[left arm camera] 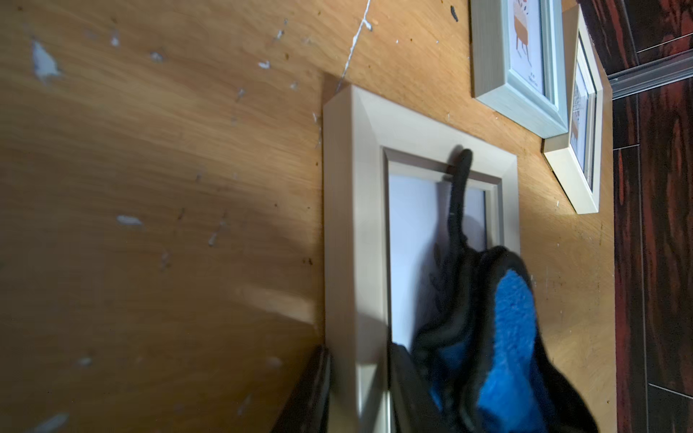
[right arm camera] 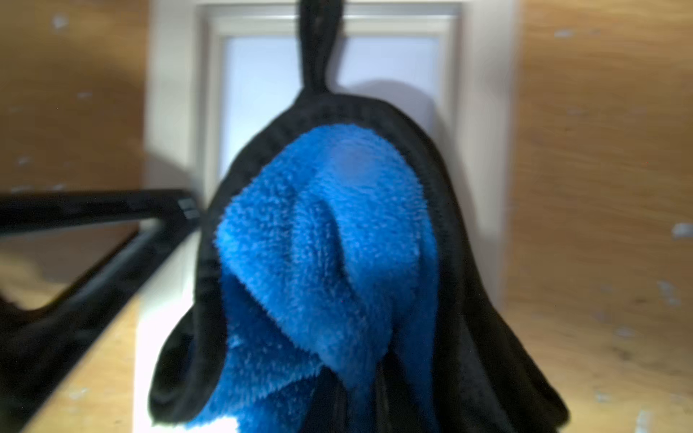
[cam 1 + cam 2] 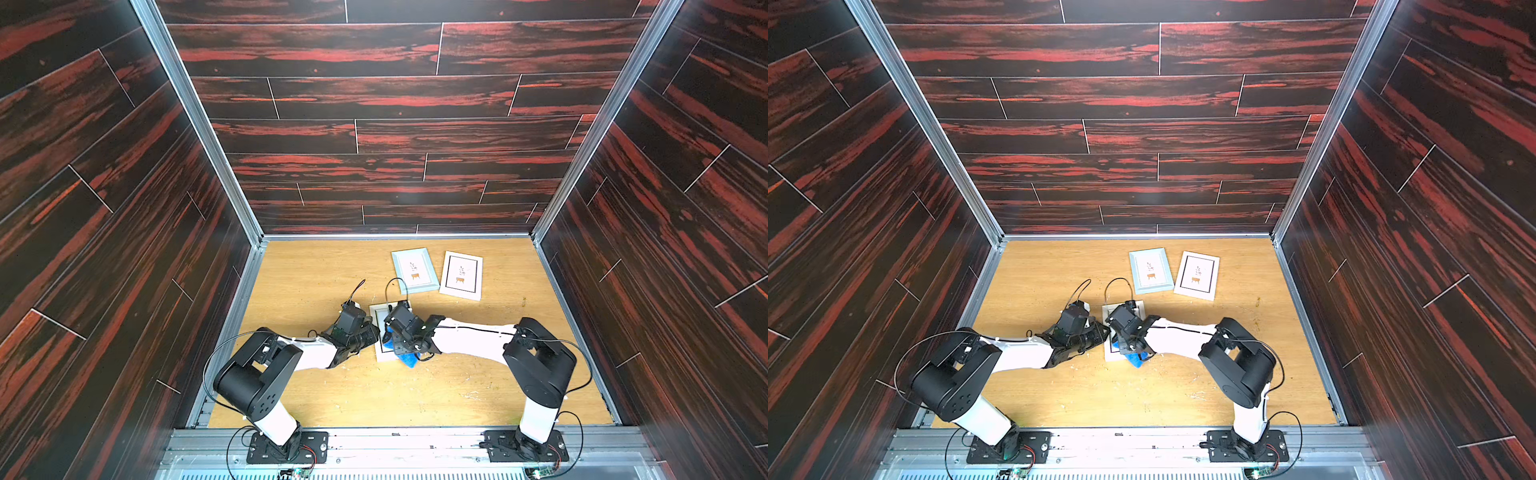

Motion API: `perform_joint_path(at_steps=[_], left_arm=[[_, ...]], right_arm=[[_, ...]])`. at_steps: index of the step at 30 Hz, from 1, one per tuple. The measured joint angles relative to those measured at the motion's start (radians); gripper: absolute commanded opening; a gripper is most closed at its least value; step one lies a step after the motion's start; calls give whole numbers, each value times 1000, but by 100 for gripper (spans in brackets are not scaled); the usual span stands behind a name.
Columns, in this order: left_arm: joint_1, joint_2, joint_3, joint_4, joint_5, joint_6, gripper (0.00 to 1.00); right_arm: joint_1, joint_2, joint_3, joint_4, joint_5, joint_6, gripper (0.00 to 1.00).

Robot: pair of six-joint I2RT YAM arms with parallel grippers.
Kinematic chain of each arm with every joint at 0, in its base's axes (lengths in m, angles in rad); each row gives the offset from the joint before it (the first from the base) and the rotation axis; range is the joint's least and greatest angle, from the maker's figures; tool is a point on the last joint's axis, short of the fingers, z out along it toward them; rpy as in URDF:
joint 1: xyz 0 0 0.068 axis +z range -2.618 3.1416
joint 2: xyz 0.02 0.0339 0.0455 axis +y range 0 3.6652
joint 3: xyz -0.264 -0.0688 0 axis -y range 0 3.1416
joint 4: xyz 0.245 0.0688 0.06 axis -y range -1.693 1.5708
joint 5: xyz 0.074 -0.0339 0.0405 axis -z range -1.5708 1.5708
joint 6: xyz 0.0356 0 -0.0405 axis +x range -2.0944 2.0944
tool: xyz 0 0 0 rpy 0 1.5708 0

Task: Wipe the picture frame with a cloth
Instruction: Wipe the dirt from the picture frame.

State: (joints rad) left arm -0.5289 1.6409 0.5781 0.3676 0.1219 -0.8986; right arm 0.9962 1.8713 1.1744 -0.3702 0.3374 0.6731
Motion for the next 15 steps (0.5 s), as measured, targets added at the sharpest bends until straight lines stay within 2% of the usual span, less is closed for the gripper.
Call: perform_joint_path(at_steps=[4,10,15], left_arm=[[0,0,0,0,0,0,29],[0,0,1,-2,3,-2,29],[-2,0,2,-4,3,-8,29]], right_arm=[[29,23,29,-9,26,4,0],[-71,-37,-57,19,14,-12,0],[-101,30,40,-1,19,-44,0]])
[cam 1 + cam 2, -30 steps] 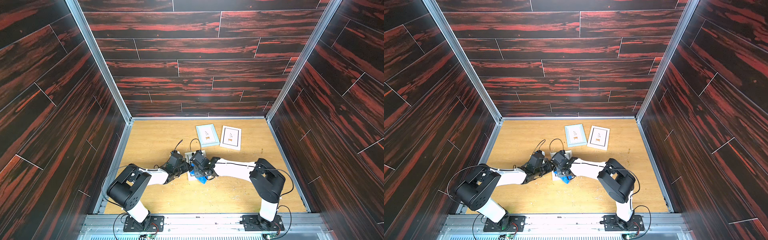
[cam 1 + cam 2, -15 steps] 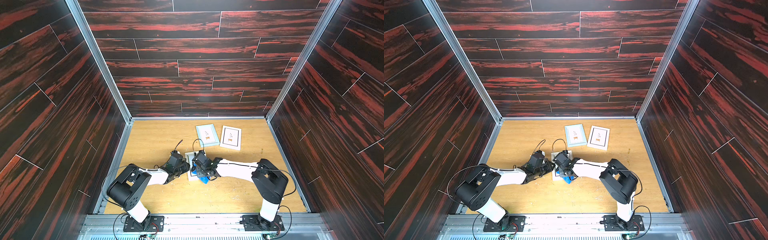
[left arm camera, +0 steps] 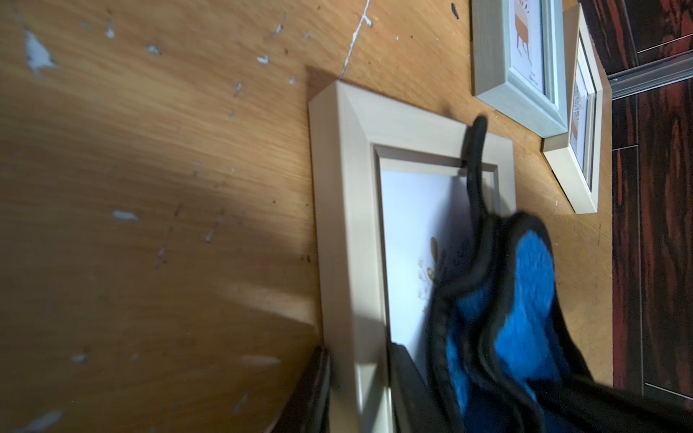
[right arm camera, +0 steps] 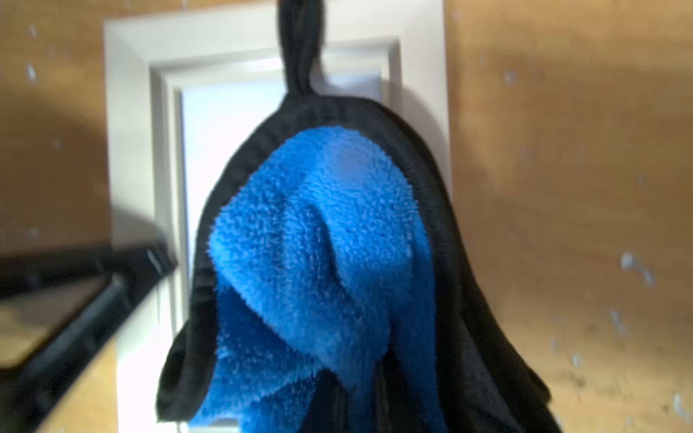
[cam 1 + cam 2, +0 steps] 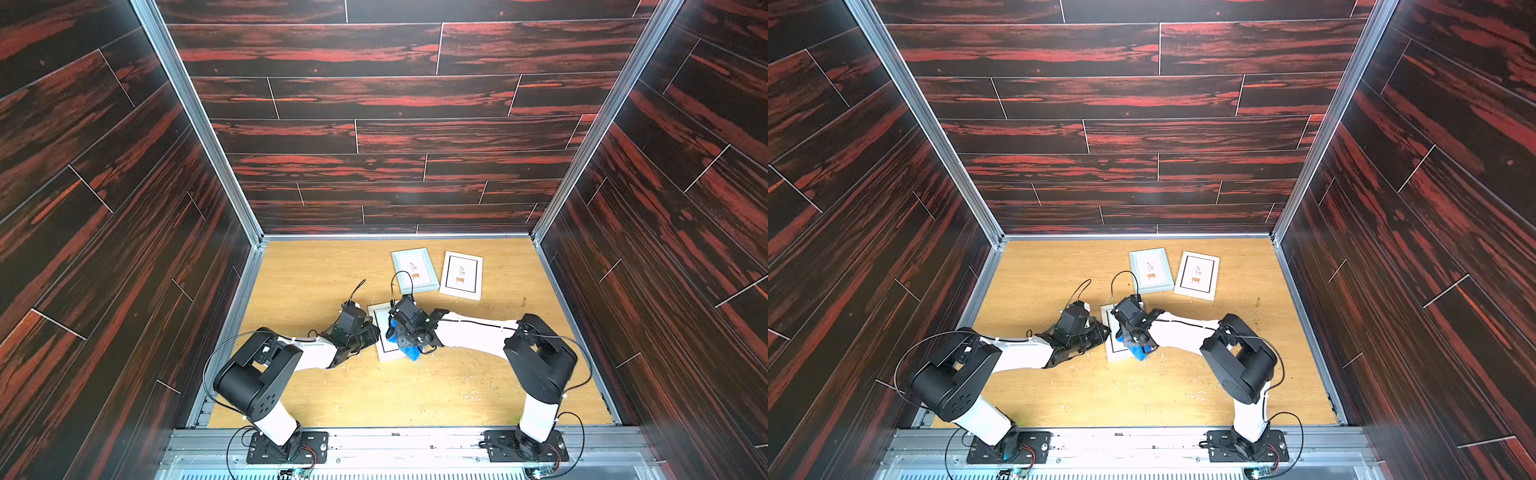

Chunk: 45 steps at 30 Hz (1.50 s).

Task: Wipe the picture frame with a cloth
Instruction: Wipe the dirt from the picture frame.

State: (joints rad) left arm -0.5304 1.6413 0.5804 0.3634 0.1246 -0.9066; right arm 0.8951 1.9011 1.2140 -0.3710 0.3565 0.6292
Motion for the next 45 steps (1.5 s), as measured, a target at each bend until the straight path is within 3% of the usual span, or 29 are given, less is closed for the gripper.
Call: perform_joint_path(at_steps=[8,14,39,45], left_arm=[[0,0,3,-7,0,0,29],[0,0,3,-7,0,0,29],[3,-16,-10,-7,-16,-10,29],[3,-18,-8,-12,-24,-9,29]], right_arm=[[-27,184,237,-3,22,-30,0],[-103,181,231,19,-35,-47,0],[-60,296,414,-40,-42,-66,0],[-92,229,303,9,-39,-72,0]])
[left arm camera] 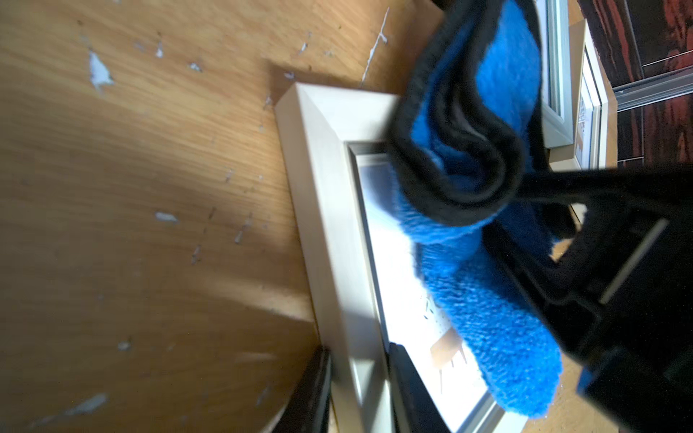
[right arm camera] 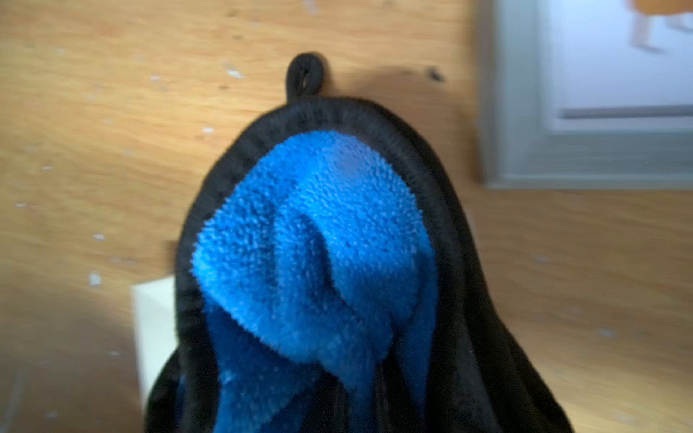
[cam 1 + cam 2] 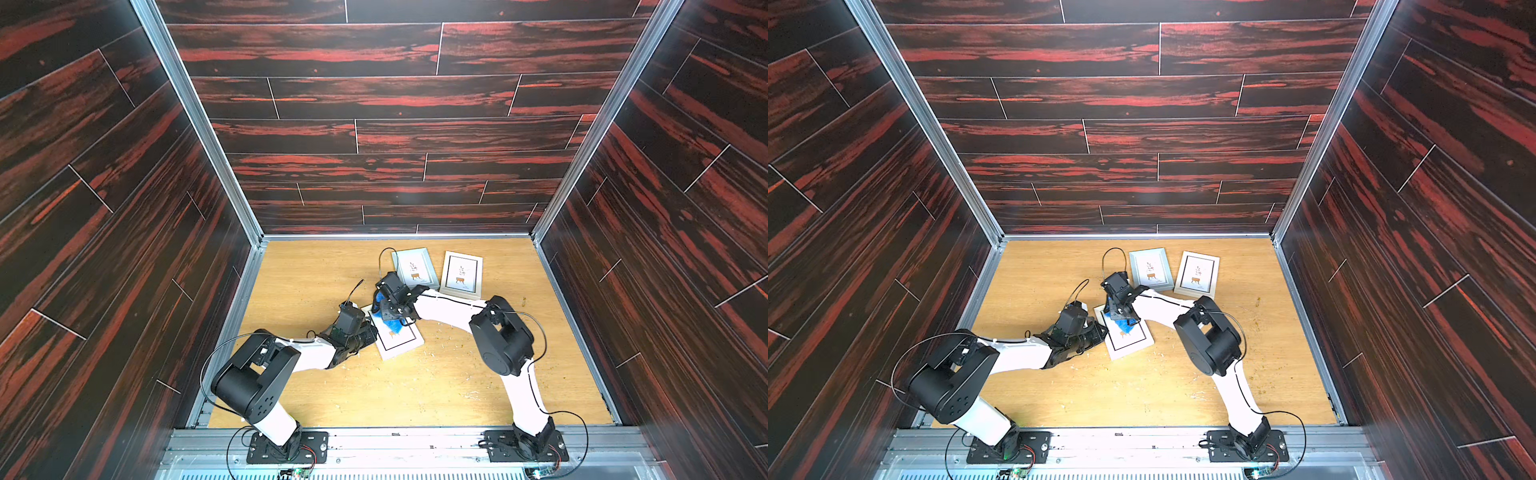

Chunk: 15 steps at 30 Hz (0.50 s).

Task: Wipe the picture frame with a cloth
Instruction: Wipe the dirt from the picture frame.

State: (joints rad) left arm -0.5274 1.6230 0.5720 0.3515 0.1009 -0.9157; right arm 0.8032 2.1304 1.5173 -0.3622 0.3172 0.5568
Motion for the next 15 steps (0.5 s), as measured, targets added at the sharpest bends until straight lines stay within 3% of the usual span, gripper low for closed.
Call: perform_joint_path(at_steps=[15], left_arm=[[-4,-2,95,-181,-4,93,30]], right_arm=[[31,-300,-367,55,-64,30,0]])
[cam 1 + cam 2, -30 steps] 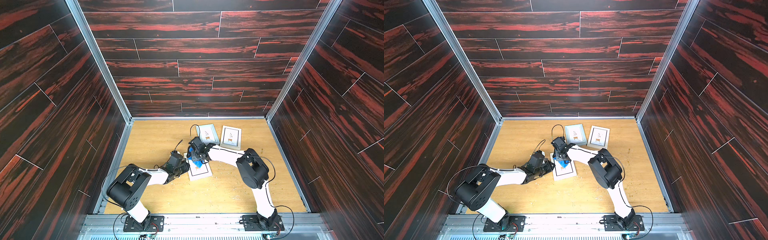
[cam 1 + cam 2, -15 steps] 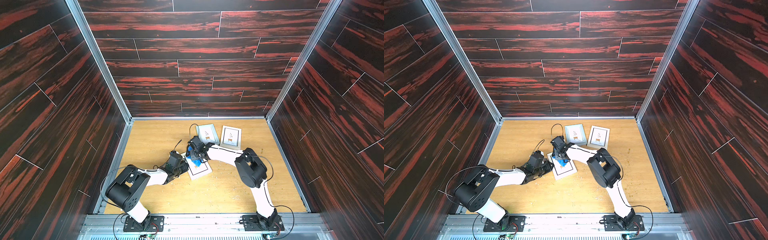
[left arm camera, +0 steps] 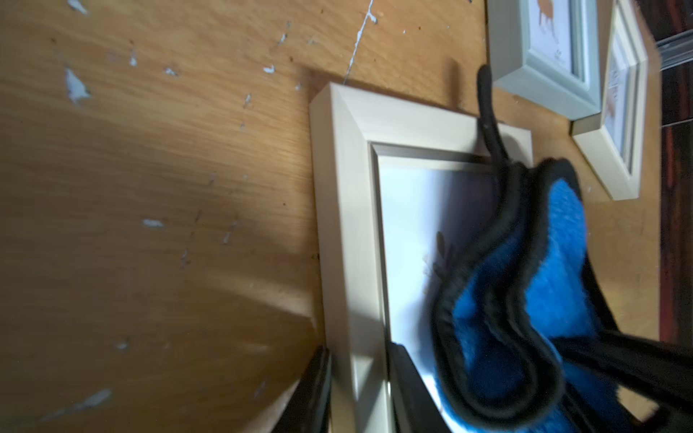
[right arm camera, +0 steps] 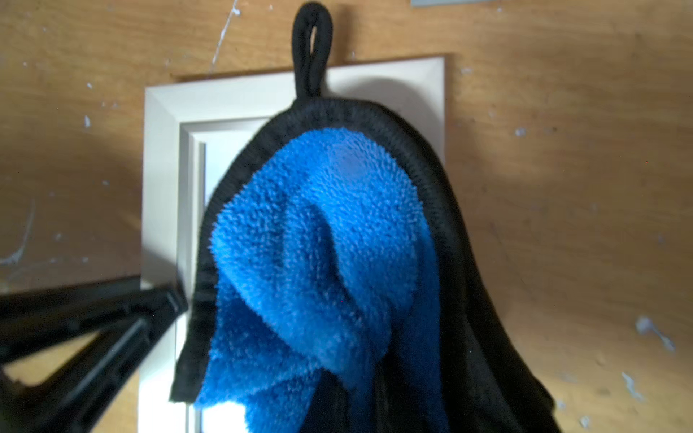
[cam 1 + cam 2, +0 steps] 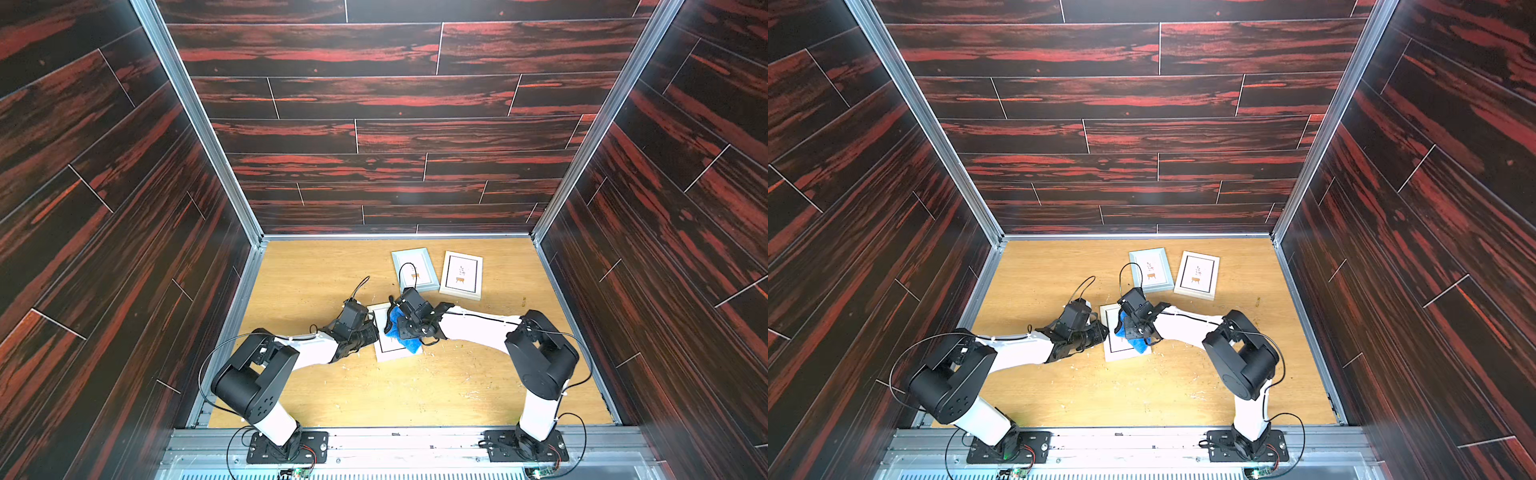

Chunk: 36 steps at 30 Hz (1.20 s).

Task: Wipe the picture frame with a cloth
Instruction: Wipe the dirt from the picture frame, then adjust the cleaning item.

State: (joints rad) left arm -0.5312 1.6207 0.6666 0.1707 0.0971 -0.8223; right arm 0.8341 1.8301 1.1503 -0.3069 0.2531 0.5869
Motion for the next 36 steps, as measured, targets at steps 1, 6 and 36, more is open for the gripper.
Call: perform_joint_path(at_steps=[1,6,36], left_arm=[[1,0,8,-16,0,5,30],[6,-9,35,-101,-1,28,34],[-2,-406,-128,336,260,80,99]], right_arm=[[-3,-14,-9,-1,0,0,0],[-42,-91,-49,17,-7,-5,0],[-59,-415,-333,490,-299,-21,0]])
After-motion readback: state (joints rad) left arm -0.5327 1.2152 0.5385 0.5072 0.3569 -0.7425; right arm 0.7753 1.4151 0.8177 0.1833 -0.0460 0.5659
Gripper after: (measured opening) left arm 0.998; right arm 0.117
